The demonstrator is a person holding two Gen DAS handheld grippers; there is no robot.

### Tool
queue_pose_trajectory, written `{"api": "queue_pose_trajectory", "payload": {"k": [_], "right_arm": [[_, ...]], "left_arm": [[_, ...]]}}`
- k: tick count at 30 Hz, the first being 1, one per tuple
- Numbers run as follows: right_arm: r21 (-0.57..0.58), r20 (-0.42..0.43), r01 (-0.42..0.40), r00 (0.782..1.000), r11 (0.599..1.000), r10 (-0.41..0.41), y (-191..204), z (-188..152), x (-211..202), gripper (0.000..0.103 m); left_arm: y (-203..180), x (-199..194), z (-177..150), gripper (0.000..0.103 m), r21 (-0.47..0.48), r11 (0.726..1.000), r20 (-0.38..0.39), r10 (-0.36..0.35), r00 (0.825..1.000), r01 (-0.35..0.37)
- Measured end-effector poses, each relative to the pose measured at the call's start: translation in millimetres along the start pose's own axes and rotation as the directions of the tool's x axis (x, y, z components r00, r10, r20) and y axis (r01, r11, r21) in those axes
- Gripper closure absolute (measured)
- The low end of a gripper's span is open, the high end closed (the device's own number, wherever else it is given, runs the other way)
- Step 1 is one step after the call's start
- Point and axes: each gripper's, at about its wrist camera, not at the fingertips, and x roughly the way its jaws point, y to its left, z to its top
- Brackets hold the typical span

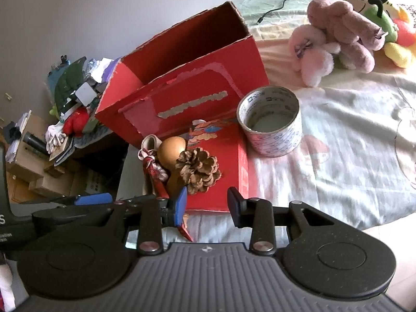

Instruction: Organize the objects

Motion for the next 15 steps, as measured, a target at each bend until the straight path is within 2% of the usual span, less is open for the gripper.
{"api": "queue_pose_trajectory", "payload": {"k": [6,11,15], "right_arm": [[0.046,-0.015,-0.039,0.999,0.998,0.040,-3,8,15,0.067],[0.078,-0.017,-0.083,0.996,0.994,0.084,-6,18,24,0.066],[0.074,-0.030,-0.080,0.996,0.994,0.082,-7,26,34,0.066]], "left_arm": [[2,2,-4,0.023,0.011,0.997,0.037,-0.076,0.996,0.076],[6,2,-2,0.026,0.024,0.984,0.079,-0.176,0.981,0.175],[1,5,4,0.027,0.042,0.972,0.100,-0.234,0.967,0.231]]}}
